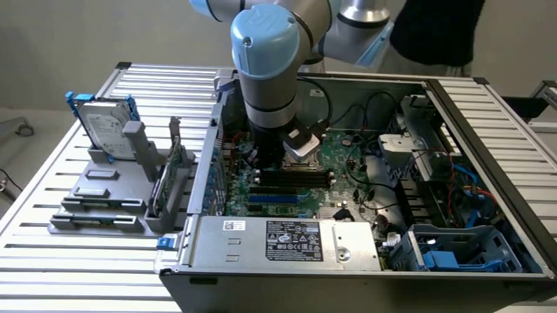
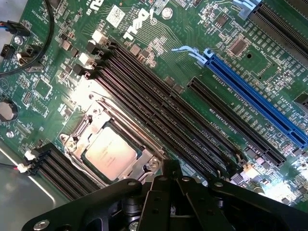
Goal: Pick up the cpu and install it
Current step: 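Install the first cpu locking lever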
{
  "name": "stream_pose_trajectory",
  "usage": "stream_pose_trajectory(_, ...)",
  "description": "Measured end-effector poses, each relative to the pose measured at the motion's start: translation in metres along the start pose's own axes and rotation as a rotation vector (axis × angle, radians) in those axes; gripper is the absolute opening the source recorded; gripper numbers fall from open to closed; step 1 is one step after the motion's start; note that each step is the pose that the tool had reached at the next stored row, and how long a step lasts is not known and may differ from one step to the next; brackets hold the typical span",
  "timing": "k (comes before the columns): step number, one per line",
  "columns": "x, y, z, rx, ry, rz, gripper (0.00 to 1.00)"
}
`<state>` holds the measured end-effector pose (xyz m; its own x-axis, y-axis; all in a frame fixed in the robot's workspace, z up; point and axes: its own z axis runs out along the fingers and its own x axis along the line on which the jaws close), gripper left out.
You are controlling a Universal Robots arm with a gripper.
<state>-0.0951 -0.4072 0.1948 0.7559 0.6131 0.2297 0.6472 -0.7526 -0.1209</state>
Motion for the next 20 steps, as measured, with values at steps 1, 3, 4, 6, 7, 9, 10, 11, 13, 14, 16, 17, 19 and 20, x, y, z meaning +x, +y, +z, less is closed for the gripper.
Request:
stream_pose_trajectory(1, 0.000, -0.0001, 0.0001, 0.0000, -0.0003, 0.000, 0.11)
stream_pose_trajectory(3, 0.000, -0.0003, 0.0003, -0.0013, -0.0018, 0.000, 0.11)
stream_pose_trajectory(4, 0.000, -0.0004, 0.0003, -0.0021, -0.0026, 0.000, 0.11)
stream_pose_trajectory(6, 0.000, -0.0004, 0.0004, -0.0051, -0.0052, -0.001, 0.11)
stream_pose_trajectory(7, 0.000, -0.0004, 0.0003, -0.0074, -0.0072, -0.001, 0.11)
stream_pose_trajectory(9, 0.000, -0.0004, 0.0002, -0.0104, -0.0102, -0.001, 0.11)
stream_pose_trajectory(10, 0.000, -0.0004, 0.0002, -0.0108, -0.0106, -0.001, 0.11)
stream_pose_trajectory(11, 0.000, -0.0004, 0.0002, -0.0108, -0.0106, -0.001, 0.11)
stream_pose_trajectory(13, 0.000, -0.0007, -0.0003, -0.0110, -0.0107, -0.001, 0.11)
stream_pose_trajectory(14, 0.001, -0.0009, -0.0011, -0.0106, -0.0102, -0.001, 0.11)
stream_pose_trajectory(16, 0.001, -0.0016, -0.0046, -0.0106, -0.0104, -0.001, 0.11)
stream_pose_trajectory(17, 0.002, -0.0019, -0.0066, -0.0107, -0.0109, -0.001, 0.11)
stream_pose_trajectory(19, 0.003, -0.0027, -0.0098, -0.0104, -0.0110, -0.001, 0.11)
stream_pose_trajectory(20, 0.003, -0.0033, -0.0115, -0.0100, -0.0114, -0.001, 0.11)
